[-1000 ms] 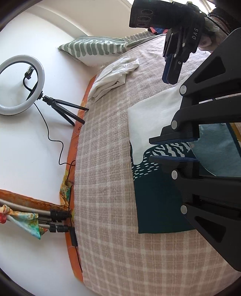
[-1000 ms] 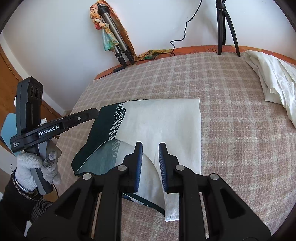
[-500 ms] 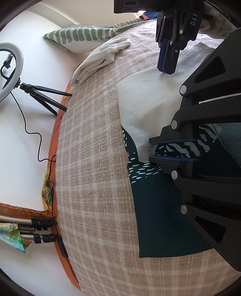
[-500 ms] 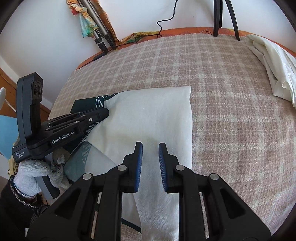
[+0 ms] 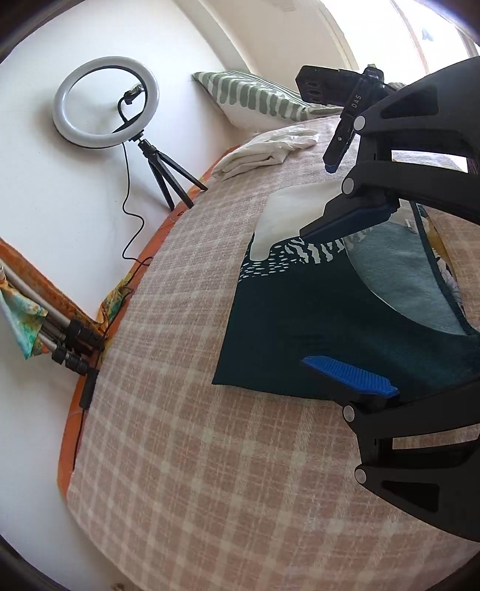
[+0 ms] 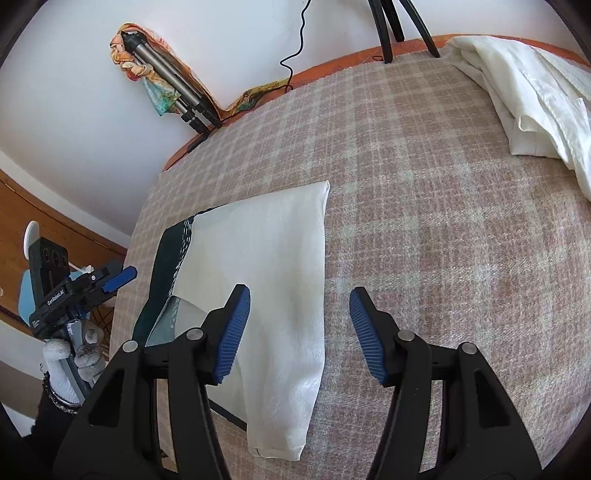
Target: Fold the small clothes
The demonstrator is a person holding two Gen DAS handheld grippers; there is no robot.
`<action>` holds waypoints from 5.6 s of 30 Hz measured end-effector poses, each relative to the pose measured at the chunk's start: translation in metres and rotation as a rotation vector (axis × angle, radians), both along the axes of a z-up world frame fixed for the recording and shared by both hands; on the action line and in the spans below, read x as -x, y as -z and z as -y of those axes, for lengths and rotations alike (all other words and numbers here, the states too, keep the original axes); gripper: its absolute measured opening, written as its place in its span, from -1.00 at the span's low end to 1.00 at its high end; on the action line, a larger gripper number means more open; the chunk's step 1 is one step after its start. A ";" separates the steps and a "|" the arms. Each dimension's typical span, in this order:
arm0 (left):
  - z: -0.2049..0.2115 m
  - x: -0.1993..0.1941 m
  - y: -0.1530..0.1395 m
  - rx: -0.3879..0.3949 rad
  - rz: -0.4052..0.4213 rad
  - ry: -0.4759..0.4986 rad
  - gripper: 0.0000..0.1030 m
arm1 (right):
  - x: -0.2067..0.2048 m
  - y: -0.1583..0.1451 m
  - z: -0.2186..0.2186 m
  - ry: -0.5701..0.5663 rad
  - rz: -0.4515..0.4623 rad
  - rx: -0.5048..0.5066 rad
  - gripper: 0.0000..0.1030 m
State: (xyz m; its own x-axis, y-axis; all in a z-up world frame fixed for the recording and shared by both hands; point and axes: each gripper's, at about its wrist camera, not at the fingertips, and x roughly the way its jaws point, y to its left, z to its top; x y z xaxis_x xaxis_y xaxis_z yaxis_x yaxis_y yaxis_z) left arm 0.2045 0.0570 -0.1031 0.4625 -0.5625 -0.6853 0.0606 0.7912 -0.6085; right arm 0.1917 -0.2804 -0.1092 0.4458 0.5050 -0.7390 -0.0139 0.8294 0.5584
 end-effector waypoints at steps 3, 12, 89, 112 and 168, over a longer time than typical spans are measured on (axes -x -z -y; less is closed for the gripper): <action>-0.016 0.003 0.012 0.050 -0.034 -0.021 0.22 | 0.002 0.011 0.011 0.023 -0.038 -0.079 0.15; -0.041 -0.002 0.039 0.132 -0.104 -0.040 0.17 | -0.004 0.030 0.017 0.056 -0.079 -0.214 0.15; 0.308 -0.106 -0.086 0.121 0.272 0.463 -0.93 | -0.013 -0.132 0.202 0.266 0.271 0.105 -0.87; 0.437 -0.170 -0.044 -0.080 0.264 0.504 -0.91 | -0.059 -0.070 0.377 0.529 0.184 0.231 -0.91; 0.186 0.076 -0.149 -0.377 0.605 0.243 0.62 | 0.128 -0.186 0.065 0.554 0.432 0.675 1.00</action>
State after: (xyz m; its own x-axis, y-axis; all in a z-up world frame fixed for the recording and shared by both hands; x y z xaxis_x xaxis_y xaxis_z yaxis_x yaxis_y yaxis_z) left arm 0.1282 -0.1286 0.0461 0.7118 -0.4746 -0.5177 0.4981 0.8608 -0.1043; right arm 0.0639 -0.3450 0.0764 0.7935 -0.3278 -0.5127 0.3825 0.9239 0.0014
